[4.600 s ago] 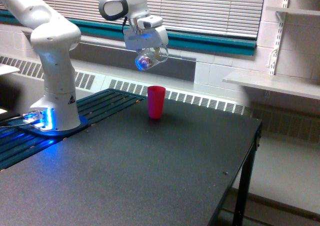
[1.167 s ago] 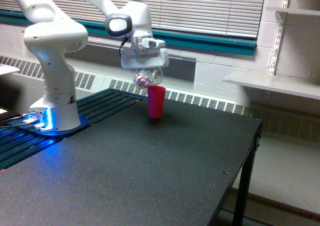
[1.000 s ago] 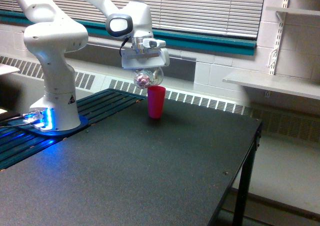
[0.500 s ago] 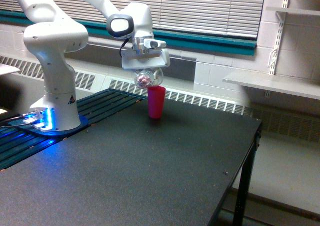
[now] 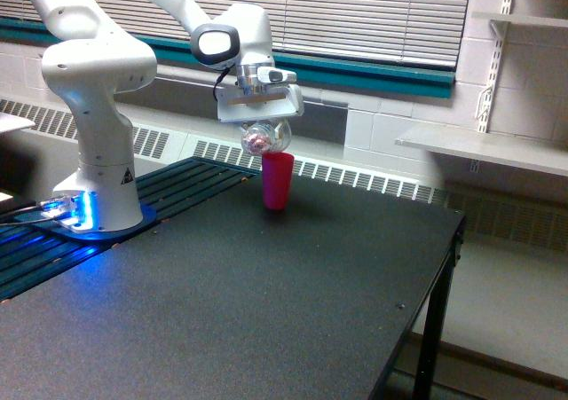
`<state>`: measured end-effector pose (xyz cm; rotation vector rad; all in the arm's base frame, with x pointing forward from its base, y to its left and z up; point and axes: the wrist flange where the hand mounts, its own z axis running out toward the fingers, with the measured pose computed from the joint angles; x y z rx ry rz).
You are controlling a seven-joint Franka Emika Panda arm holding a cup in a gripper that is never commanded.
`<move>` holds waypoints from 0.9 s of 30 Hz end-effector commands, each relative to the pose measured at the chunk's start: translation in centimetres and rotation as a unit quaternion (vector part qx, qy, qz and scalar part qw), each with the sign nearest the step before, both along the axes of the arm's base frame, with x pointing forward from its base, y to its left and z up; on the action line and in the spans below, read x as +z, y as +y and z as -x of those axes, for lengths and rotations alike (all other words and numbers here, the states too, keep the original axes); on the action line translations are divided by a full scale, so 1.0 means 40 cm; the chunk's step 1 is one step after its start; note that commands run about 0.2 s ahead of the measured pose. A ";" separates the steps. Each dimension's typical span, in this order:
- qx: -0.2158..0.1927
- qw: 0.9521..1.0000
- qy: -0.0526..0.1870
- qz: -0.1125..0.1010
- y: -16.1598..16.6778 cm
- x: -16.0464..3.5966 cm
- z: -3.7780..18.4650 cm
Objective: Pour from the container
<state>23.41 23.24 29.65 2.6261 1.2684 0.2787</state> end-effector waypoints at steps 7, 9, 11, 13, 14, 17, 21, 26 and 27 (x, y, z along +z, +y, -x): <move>0.000 1.000 -0.005 0.013 -0.014 -0.009 -0.010; 0.001 1.000 -0.006 0.014 -0.013 -0.009 -0.010; 0.003 1.000 -0.007 0.016 -0.011 -0.009 -0.011; 0.004 1.000 -0.007 0.017 -0.009 -0.010 -0.010; 0.005 1.000 -0.008 0.018 -0.009 -0.010 -0.010; 0.009 1.000 -0.009 0.020 -0.007 -0.009 -0.010; 0.012 1.000 -0.009 0.022 -0.004 -0.009 -0.009; 0.015 1.000 -0.011 0.026 -0.001 -0.009 -0.007; 0.015 0.999 -0.011 0.026 0.000 -0.009 -0.006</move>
